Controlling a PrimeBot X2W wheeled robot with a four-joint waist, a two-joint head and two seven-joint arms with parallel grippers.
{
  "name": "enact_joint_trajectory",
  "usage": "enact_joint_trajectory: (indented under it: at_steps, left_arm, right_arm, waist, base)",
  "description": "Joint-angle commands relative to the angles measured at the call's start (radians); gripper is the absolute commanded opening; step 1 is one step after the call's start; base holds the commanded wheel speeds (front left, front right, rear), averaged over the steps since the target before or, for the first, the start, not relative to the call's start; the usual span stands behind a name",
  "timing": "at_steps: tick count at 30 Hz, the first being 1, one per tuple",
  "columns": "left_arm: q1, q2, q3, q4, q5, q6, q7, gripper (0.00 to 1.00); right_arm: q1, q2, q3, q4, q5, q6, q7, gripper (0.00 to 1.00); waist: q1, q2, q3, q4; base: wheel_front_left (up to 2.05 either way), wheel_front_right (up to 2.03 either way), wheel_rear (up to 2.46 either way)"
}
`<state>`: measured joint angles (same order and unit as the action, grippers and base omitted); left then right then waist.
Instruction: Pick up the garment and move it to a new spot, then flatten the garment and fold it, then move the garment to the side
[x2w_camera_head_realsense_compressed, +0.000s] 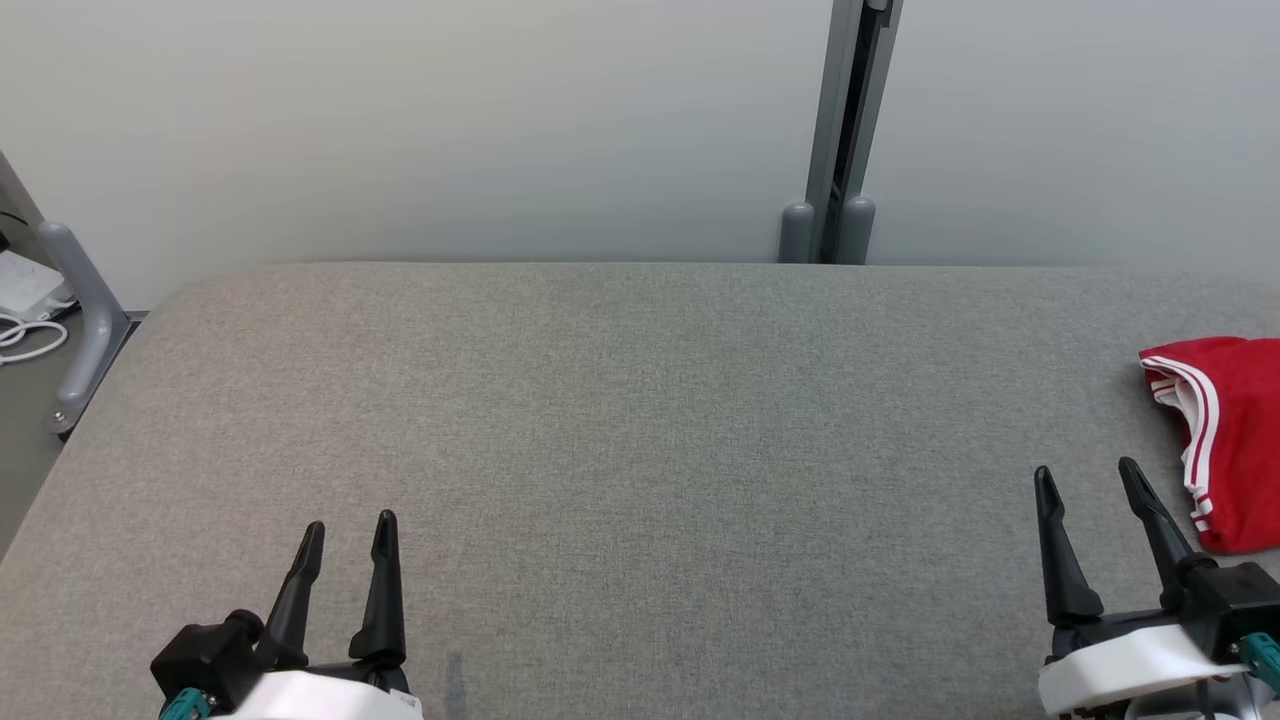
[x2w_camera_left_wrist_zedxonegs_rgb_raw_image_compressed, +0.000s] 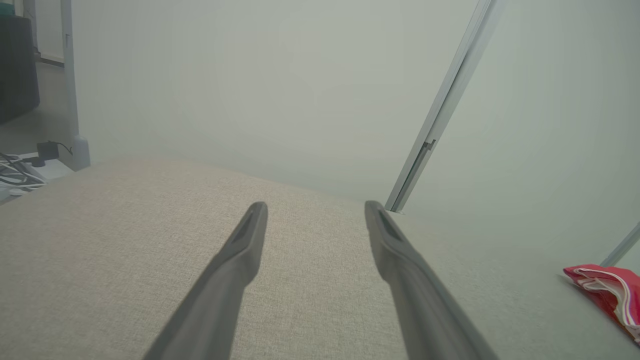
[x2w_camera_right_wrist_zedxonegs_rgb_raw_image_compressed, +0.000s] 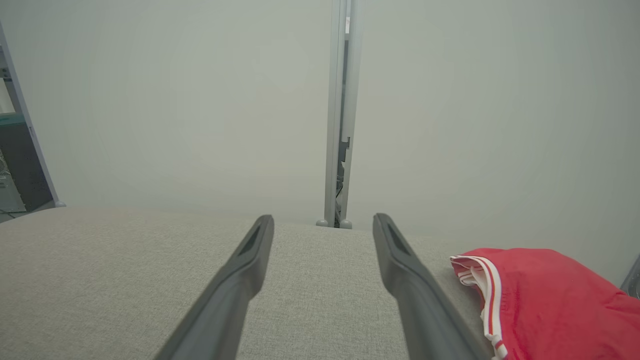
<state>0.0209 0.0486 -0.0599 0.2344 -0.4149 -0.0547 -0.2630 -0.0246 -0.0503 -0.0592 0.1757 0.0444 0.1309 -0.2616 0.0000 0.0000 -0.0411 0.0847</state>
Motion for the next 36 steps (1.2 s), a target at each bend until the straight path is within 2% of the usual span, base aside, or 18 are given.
enact_joint_trajectory:
  at_steps: [1, 11, 12, 15, 36]
  left_arm:
    - [-0.002, 0.005, 0.007, -0.001, -0.005, -0.008, 0.0, 1.0]
    - [-0.011, 0.005, 0.015, 0.011, -0.032, -0.018, 0.0, 1.0]
    - [0.0, 0.0, 0.01, 0.014, -0.029, -0.015, 0.0, 0.0]
    - [0.013, -0.005, 0.006, 0.033, -0.042, -0.015, 0.004, 0.0]
    - [-0.062, -0.003, -0.063, 0.054, -0.363, -0.031, 0.041, 0.0]
  right_arm:
    - [-0.005, -0.003, -0.003, -0.004, -0.002, 0.0, -0.004, 1.0]
    - [-0.008, -0.003, 0.001, -0.003, 0.007, 0.0, -0.004, 1.0]
    - [-0.001, 0.0, 0.001, 0.003, 0.006, 0.0, 0.0, 0.0]
    - [0.008, 0.007, -0.006, 0.027, 0.021, 0.0, 0.011, 0.0]
    - [0.024, 0.004, -0.123, 0.001, 0.429, 0.0, 0.163, 0.0]
  waist:
    - [0.0, 0.0, 0.001, 0.0]
    - [0.0, 0.0, 0.005, 0.003]
    - [0.0001, 0.0, 0.005, 0.003]
    - [0.0, 0.0, 0.005, 0.002]
    - [0.0, 0.0, 0.011, -0.012]
  base:
    - [0.0, 0.0, 0.0]
    - [0.0, 0.0, 0.0]
    - [0.0, 0.0, 0.0]
    - [0.0, 0.0, 0.0]
    - [0.0, 0.0, 0.0]
